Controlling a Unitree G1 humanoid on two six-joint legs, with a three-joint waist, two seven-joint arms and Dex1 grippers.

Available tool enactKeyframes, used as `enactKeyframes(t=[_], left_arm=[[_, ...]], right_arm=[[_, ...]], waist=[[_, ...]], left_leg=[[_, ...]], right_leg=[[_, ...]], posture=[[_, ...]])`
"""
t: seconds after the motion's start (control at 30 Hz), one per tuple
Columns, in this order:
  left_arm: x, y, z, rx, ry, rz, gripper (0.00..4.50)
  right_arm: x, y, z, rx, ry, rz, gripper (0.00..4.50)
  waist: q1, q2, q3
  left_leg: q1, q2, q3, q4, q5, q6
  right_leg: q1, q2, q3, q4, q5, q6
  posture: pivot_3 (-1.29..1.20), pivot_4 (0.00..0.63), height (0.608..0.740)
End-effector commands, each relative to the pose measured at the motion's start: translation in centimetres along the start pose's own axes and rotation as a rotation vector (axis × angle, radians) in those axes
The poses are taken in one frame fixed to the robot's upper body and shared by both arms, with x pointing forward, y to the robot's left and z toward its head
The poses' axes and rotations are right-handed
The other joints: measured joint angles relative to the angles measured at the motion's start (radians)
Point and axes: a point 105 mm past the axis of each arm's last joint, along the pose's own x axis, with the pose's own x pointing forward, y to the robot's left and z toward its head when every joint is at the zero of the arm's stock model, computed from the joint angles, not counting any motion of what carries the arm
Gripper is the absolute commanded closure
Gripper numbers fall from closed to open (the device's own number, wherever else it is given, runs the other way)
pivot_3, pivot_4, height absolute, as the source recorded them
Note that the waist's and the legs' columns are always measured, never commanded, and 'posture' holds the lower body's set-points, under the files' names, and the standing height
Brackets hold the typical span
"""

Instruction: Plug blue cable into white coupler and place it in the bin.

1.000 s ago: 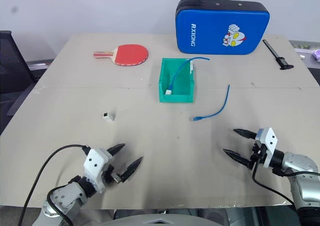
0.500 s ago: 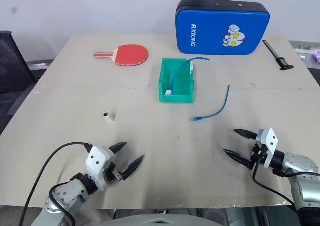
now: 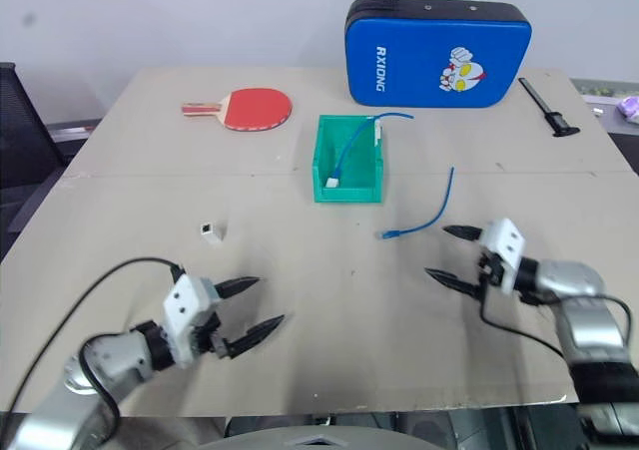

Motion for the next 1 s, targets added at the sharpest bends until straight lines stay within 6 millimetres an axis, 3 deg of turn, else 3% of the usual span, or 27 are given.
enactKeyframes(t=[0.03, 0.17, 0.27, 0.37, 0.4, 0.5, 0.53, 0.67, 0.87, 1.0], left_arm=[[-1.2, 0.4, 1.8, 0.047, 0.001, -0.102, 0.06], [-1.8, 1.3, 3.5, 0.097, 0.001, -0.150, 0.06], [-2.2, 1.6, 4.2, 0.110, 0.008, -0.171, 0.00], [-2.6, 1.7, 4.6, 0.106, 0.006, -0.178, 0.00], [-2.8, 1.7, 4.7, 0.101, 0.002, -0.179, 0.00], [-3.0, 1.6, 4.8, 0.093, 0.001, -0.180, 0.00], [-3.1, 1.5, 4.7, 0.091, 0.000, -0.180, 0.00], [-3.2, 1.5, 4.6, 0.083, 0.001, -0.177, 0.00], [-3.2, 1.4, 4.4, 0.080, 0.009, -0.185, 0.00], [-2.9, 1.4, 4.3, 0.082, 0.011, -0.191, 0.00]], right_arm=[[1.6, -0.7, -0.3, -0.010, 0.082, 0.059, 0.00], [3.5, -0.9, 0.3, -0.010, 0.127, 0.162, 0.00], [4.4, -0.6, 0.6, -0.004, 0.151, 0.226, 0.77], [4.8, -0.4, 0.6, -0.015, 0.170, 0.252, 2.47], [4.9, -0.3, 0.7, -0.019, 0.169, 0.259, 2.77], [5.0, 0.0, 1.0, -0.025, 0.165, 0.280, 4.30], [5.1, 0.1, 1.1, -0.026, 0.162, 0.285, 4.47], [5.9, 1.3, 2.1, -0.043, 0.142, 0.336, 4.47], [8.5, 4.9, 4.2, -0.033, 0.108, 0.419, 4.47], [10.4, 6.6, 4.3, -0.029, 0.137, 0.435, 4.47]], waist=[[0.001, 0.000, 0.000], [0.003, 0.000, 0.001], [0.000, 0.000, 0.001], [0.000, 0.000, 0.001], [0.000, 0.000, 0.001], [0.000, 0.000, 0.001], [0.000, 0.000, 0.001], [-0.001, 0.000, 0.001], [-0.009, 0.000, 0.001], [-0.011, 0.000, 0.001]], left_leg=[[0.000, 0.000, 0.000, 0.000, 0.000, 0.000], [-0.004, -0.001, 0.000, -0.001, 0.001, -0.002], [-0.008, -0.002, 0.000, -0.003, 0.002, -0.005], [-0.012, -0.003, -0.002, -0.003, 0.002, -0.005], [-0.012, -0.003, -0.002, -0.003, 0.002, -0.005], [-0.013, -0.004, -0.003, -0.003, 0.003, -0.005], [-0.013, -0.004, -0.003, -0.003, 0.003, -0.005], [-0.012, -0.004, -0.003, -0.002, 0.003, -0.005], [-0.011, -0.003, -0.004, -0.001, 0.003, -0.006], [-0.011, -0.004, -0.005, -0.001, 0.003, -0.006]], right_leg=[[0.000, 0.000, 0.000, 0.000, 0.000, 0.000], [-0.001, -0.001, -0.001, -0.003, -0.001, 0.001], [-0.002, -0.001, -0.002, -0.008, 0.002, 0.005], [-0.005, -0.001, -0.004, -0.011, 0.002, 0.006], [-0.005, -0.001, -0.005, -0.011, 0.002, 0.006], [-0.005, -0.001, -0.006, -0.011, 0.002, 0.006], [-0.005, -0.001, -0.006, -0.010, 0.002, 0.006], [-0.004, -0.001, -0.006, -0.009, 0.002, 0.006], [-0.005, -0.001, -0.006, -0.005, 0.002, 0.005], [-0.005, -0.001, -0.006, -0.004, 0.002, 0.005]], posture=[[0.00, 0.150, 0.728], [0.00, 0.150, 0.728], [0.00, 0.150, 0.728], [0.00, 0.150, 0.728], [0.00, 0.150, 0.728], [0.00, 0.150, 0.728], [0.00, 0.150, 0.728], [0.00, 0.150, 0.728], [0.00, 0.150, 0.728], [0.00, 0.150, 0.728]])
